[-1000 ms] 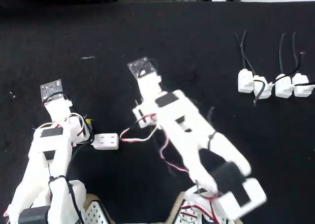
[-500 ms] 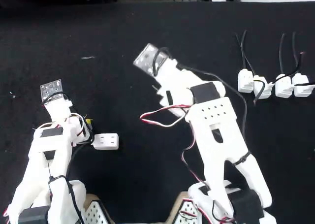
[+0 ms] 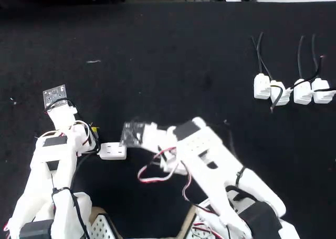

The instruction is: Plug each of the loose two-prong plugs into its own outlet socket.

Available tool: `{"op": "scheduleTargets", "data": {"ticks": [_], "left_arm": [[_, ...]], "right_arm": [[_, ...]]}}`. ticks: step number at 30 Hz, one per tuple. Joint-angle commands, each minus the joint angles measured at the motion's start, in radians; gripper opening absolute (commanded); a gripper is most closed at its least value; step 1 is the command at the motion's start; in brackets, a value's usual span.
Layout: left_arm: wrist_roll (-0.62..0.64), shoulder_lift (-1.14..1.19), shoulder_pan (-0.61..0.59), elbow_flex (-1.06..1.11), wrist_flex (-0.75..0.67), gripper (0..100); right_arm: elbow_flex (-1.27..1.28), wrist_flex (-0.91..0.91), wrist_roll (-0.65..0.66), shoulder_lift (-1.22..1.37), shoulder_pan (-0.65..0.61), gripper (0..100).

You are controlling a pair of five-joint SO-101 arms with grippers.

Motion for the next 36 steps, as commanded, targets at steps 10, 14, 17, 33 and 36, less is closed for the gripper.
{"op": "scheduleTargets", "data": {"ticks": [10,14,17,33,36], "left_arm": [[-0.006,-0.009,0.01,-0.001,-0.014,22],[-0.006,-0.009,0.01,-0.001,-0.014,22],[-0.006,-0.009,0.01,-0.001,-0.014,22],[-0.006,-0.009,0.01,-0.001,-0.014,22],[-0.006,-0.009,0.01,-0.001,-0.014,22]], "right_arm": [[0.09,-0.097,-0.124,-0.047,-0.038,24.3],[0.062,-0.032,-0.13,-0.054,-0.032,22.2],[0.062,-0.006,-0.163,-0.12,-0.032,19.7],[0.317,-0.316,-0.399,-0.285,-0.037,19.4],[0.326,-0.347,-0.402,-0.282,-0.037,19.4]]}}
